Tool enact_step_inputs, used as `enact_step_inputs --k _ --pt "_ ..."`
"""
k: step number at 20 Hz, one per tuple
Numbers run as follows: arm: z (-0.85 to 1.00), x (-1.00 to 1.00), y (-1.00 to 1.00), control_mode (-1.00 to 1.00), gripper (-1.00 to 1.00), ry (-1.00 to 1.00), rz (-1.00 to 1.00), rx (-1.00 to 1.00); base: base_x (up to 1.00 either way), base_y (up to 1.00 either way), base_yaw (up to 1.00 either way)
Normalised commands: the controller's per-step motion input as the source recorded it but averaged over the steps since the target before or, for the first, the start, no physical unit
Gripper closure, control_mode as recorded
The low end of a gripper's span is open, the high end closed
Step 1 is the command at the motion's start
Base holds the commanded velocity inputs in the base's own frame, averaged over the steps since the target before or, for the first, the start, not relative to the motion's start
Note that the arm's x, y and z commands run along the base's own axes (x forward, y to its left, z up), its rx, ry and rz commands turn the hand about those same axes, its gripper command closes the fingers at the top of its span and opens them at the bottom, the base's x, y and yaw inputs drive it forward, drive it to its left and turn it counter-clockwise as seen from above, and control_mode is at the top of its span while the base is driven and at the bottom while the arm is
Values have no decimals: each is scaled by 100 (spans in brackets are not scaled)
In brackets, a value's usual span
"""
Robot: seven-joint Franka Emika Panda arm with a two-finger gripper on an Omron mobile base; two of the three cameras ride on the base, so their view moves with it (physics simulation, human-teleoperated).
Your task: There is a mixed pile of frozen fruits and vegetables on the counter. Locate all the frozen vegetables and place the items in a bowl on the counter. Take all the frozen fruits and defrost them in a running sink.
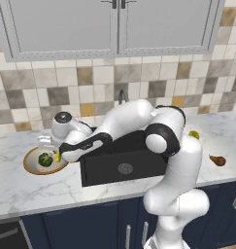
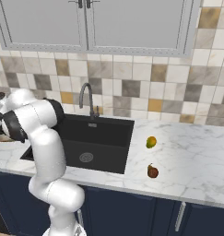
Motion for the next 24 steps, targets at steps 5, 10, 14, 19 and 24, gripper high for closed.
enact_step_inputs --k 5,10,14,19,24 --pt "-29 19 46 -100 -100 2 0 -13 0 0 0" --pt "-8 11 21 -100 -100 1 0 -10 0 0 0" --pt "54 0 0 -100 -100 0 0 -6 0 0 0" --pt "66 -3 -24 -100 -100 0 0 -1 0 0 0" --pt "50 -32 -84 -100 -100 0 4 0 0 0 0"
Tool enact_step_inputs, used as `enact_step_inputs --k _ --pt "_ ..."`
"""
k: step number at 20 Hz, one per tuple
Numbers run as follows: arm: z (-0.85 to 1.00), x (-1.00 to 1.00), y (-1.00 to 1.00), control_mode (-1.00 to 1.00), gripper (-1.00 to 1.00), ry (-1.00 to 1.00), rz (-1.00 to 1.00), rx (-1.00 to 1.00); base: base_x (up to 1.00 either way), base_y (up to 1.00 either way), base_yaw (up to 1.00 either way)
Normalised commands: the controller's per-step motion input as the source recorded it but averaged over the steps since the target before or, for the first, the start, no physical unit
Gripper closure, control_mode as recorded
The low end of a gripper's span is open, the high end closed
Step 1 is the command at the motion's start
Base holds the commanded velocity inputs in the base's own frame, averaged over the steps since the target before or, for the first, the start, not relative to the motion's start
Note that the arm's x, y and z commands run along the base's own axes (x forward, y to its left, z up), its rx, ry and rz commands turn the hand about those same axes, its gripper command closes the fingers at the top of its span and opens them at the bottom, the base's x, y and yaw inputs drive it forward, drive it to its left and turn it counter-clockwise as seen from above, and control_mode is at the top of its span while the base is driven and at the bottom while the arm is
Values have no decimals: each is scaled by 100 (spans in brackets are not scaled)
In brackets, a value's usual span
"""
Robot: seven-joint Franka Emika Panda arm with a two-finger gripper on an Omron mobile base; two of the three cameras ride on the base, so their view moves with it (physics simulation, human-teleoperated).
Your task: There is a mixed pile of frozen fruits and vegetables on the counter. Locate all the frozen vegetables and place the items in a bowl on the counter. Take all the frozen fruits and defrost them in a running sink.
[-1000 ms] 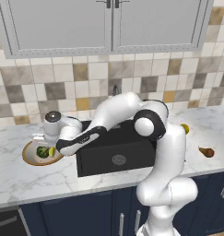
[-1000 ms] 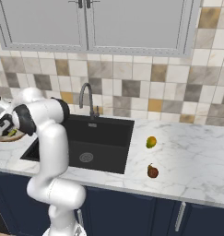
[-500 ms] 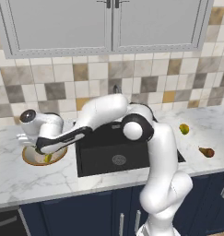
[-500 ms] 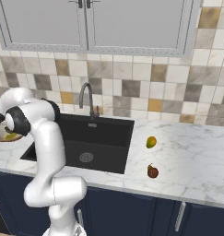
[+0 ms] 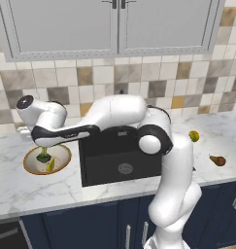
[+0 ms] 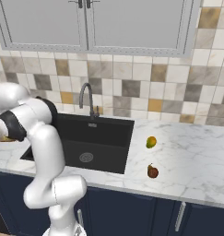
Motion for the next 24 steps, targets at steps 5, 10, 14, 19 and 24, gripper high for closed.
enact_step_inputs --k 5,10,14,19,24 --pt "23 -47 -87 -100 -100 0 29 3 0 0 0" --pt "11 -52 -80 -100 -100 0 30 1 0 0 0" --pt "17 -28 -88 -100 -100 0 16 2 0 0 0" --pt "23 -15 -80 -100 -100 0 0 1 0 0 0" --pt "1 -3 -64 -100 -100 8 -7 0 0 0 0"
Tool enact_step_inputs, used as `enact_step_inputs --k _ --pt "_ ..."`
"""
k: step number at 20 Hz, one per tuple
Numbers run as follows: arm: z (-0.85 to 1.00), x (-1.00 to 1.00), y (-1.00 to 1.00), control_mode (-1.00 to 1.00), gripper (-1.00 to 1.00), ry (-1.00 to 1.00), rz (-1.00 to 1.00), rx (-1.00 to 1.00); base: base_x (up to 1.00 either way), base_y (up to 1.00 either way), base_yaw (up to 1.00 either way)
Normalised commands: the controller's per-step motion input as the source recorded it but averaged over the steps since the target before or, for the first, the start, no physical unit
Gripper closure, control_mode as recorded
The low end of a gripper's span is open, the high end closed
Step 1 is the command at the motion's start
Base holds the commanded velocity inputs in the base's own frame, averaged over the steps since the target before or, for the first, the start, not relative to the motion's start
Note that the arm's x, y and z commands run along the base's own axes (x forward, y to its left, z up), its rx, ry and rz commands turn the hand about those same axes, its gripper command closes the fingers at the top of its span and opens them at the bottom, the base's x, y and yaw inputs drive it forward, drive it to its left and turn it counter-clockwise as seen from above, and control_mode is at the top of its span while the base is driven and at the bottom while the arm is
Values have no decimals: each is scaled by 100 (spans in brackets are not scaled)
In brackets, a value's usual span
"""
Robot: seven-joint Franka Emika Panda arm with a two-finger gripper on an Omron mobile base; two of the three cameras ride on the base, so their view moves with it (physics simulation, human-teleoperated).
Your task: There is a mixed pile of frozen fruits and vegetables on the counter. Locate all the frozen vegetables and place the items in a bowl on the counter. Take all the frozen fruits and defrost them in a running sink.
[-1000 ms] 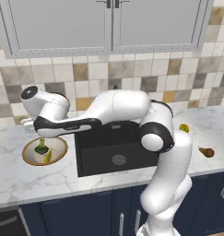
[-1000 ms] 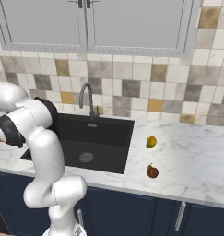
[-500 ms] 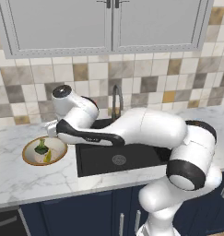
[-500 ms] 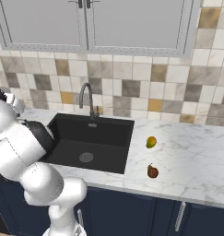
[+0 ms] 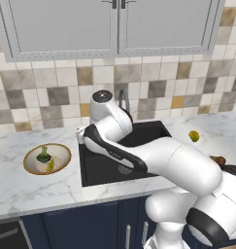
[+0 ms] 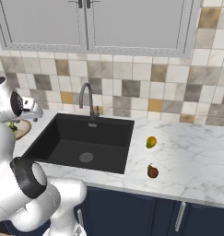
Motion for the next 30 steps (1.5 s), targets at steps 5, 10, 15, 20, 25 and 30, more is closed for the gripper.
enact_step_inputs --k 5,10,15,20,25,30 --pt "0 0 -81 -100 -100 11 -13 0 0 0 0" --pt "0 0 -92 -100 -100 13 -8 0 0 0 0" --pt "-1 0 -92 -100 -100 11 0 0 0 0 0" --pt "-2 9 -99 -100 -100 11 0 0 0 0 0" --pt "-8 18 -100 -100 -100 14 0 0 0 0 0" --pt "-7 38 -99 -100 -100 18 0 0 0 0 0"
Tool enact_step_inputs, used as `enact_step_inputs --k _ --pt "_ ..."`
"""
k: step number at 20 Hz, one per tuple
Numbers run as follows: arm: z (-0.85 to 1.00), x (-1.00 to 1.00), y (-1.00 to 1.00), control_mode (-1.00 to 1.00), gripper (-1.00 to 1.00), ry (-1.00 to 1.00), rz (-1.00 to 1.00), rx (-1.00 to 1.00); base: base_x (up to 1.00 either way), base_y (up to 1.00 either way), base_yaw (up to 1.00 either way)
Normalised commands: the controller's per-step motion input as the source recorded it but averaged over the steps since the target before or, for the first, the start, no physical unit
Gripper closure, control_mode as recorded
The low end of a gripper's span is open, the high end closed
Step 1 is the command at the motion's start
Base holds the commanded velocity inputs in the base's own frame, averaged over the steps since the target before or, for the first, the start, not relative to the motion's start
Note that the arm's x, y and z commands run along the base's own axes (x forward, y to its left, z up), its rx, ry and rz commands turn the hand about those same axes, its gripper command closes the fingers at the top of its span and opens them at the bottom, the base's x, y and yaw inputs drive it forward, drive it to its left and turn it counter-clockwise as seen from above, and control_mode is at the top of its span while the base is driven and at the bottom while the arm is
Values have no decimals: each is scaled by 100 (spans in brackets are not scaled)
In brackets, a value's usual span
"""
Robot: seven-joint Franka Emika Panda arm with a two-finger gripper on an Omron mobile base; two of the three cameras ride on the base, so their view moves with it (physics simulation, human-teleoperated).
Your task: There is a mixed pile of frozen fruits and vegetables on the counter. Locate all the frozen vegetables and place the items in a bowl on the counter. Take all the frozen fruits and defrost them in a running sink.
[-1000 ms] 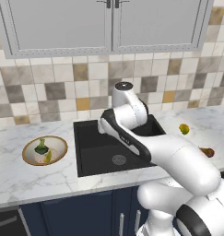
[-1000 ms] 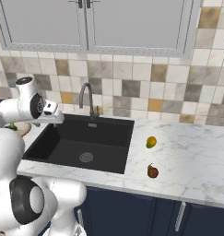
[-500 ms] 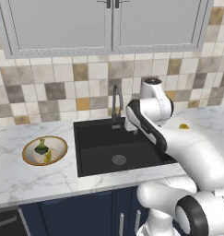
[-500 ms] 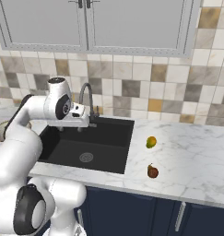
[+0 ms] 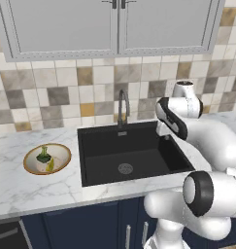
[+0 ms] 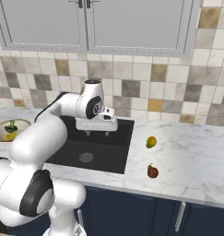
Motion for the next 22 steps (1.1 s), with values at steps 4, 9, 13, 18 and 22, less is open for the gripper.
enact_step_inputs --k 4,9,13,18,22 --pt "-6 47 -90 -100 -100 19 0 0 0 0 0" --pt "-9 38 -72 -100 -100 17 -2 0 0 0 0" --pt "-25 5 -36 -100 -100 7 0 0 0 0 0" --pt "-32 0 -22 -100 -100 2 0 0 0 0 0" --pt "-19 0 -25 -100 -100 0 0 -1 0 0 0"
